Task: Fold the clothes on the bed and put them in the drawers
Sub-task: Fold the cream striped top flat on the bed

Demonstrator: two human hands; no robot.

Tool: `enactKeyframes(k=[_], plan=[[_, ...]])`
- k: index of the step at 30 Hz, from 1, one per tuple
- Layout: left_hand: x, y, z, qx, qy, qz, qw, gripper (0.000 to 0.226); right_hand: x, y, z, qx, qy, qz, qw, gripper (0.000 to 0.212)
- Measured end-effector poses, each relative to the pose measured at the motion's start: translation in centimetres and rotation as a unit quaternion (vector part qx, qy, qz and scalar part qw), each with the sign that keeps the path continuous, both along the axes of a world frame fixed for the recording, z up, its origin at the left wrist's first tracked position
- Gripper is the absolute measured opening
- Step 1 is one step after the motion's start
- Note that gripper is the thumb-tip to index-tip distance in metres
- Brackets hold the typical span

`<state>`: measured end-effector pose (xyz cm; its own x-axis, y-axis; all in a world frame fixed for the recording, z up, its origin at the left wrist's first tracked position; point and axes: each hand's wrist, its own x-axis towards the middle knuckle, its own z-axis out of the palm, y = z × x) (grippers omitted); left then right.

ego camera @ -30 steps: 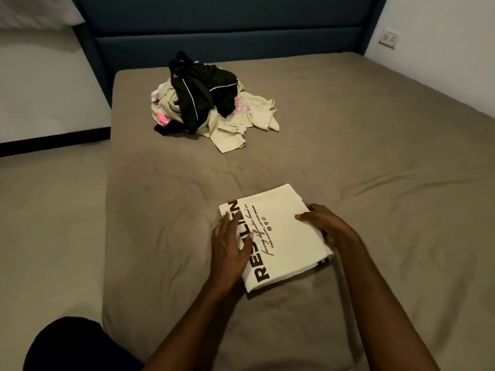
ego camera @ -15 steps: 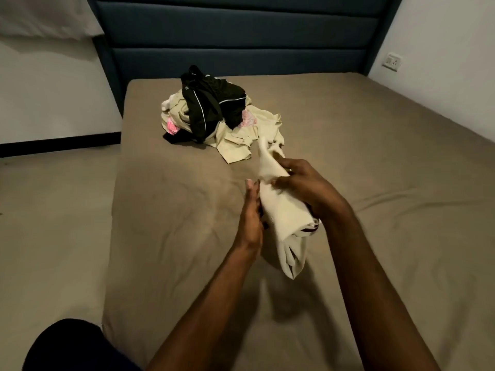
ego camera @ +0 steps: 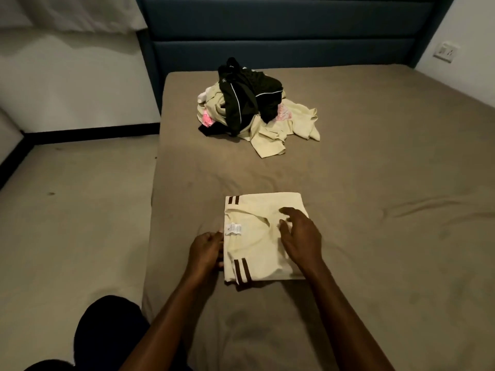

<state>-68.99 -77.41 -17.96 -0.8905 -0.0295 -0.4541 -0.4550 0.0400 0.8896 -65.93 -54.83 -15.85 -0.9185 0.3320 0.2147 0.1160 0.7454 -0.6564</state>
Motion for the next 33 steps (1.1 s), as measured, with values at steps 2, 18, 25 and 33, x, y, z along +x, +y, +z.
enactKeyframes(k=[2,18,25,33], plan=[[-0.4,1.1,-0.8,-0.132,0.052,-0.028,0.989,0.043,0.1,1.1,-1.9,0.136,-0.037,-0.002,0.99,0.06],[1.3,2.1,-3.6,-0.355,0.251,-0.007,0.901,0.04,1.5,3.0,-5.2,-0.034,-0.035,-0.121,0.991,0.066],[1.9,3.0,-3.8,-0.406,0.314,-0.056,0.856,0.047,2.2,4.3,-5.2,-0.084,-0.011,-0.108,0.99,0.054],[0.1,2.3,-4.0,-0.287,0.32,-0.176,0.885,0.041,0.8,5.8,-3.6,-0.327,-0.073,-0.168,0.927,0.026]])
